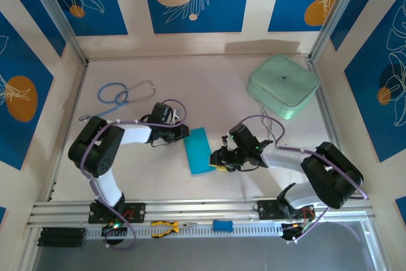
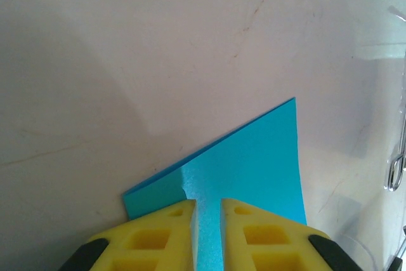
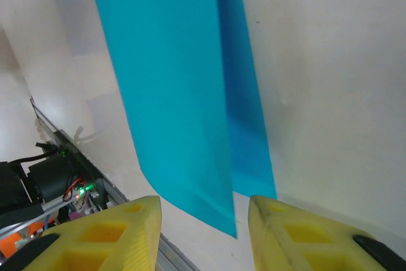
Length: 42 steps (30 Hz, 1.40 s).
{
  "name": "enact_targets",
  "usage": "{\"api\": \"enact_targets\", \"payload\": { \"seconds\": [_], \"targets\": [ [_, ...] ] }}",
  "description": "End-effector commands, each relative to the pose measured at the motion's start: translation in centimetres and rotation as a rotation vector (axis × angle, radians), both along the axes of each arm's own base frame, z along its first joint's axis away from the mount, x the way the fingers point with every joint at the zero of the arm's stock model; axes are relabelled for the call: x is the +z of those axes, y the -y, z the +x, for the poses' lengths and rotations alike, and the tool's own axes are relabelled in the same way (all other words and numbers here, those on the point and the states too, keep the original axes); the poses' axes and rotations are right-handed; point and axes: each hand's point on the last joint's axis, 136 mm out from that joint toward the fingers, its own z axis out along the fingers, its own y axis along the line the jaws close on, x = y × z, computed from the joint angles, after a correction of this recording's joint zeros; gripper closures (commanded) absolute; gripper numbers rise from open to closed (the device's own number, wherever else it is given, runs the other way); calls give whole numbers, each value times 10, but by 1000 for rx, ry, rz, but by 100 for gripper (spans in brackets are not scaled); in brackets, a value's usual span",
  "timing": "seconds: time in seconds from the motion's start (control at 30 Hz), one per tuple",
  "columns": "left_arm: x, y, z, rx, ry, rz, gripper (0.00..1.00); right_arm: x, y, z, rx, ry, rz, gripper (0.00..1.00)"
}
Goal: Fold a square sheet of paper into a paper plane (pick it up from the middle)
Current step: Fold the paper at the center of the table.
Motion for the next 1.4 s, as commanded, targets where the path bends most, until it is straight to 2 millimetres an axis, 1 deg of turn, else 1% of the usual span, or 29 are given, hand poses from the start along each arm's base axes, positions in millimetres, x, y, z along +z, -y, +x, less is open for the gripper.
{"api": "enact_targets", "payload": {
  "seconds": [0.0, 0.1, 0.33, 0.7, 0.8, 0.9, 0.97, 1.03, 1.1, 1.27, 1.37],
  "targets": [
    [-19, -5, -7, 2, -47, 25, 81, 18, -16, 6, 33, 14, 81, 59],
    [-17, -2, -5, -12, -42, 12, 81, 24, -23, 12, 43, 15, 118, 59],
    [-14, 3, -3, -41, -33, 1, 81, 26, -27, 22, 61, 21, 151, 59],
    [-9, 13, 3, -91, -5, -27, 80, 13, -29, 38, 84, 2, 161, 60],
    [-5, 16, 4, -98, -7, -42, 81, 9, -29, 41, 81, -9, 156, 62],
    [4, 19, 5, -96, 5, -63, 80, 3, -28, 43, 74, -11, 142, 65],
    [11, 19, 7, -92, 20, -72, 79, 1, -28, 46, 71, -7, 133, 70],
    [20, 19, 7, -91, 36, -76, 77, -1, -28, 48, 66, -3, 124, 73],
    [29, 18, 7, -88, 55, -76, 74, -3, -28, 50, 57, 0, 115, 78],
    [52, 13, 4, -76, 106, -76, 66, -6, -26, 53, 30, 8, 104, 85],
    [66, 9, -1, -68, 148, -78, 62, -6, -24, 55, 10, 17, 91, 90]
  ]
}}
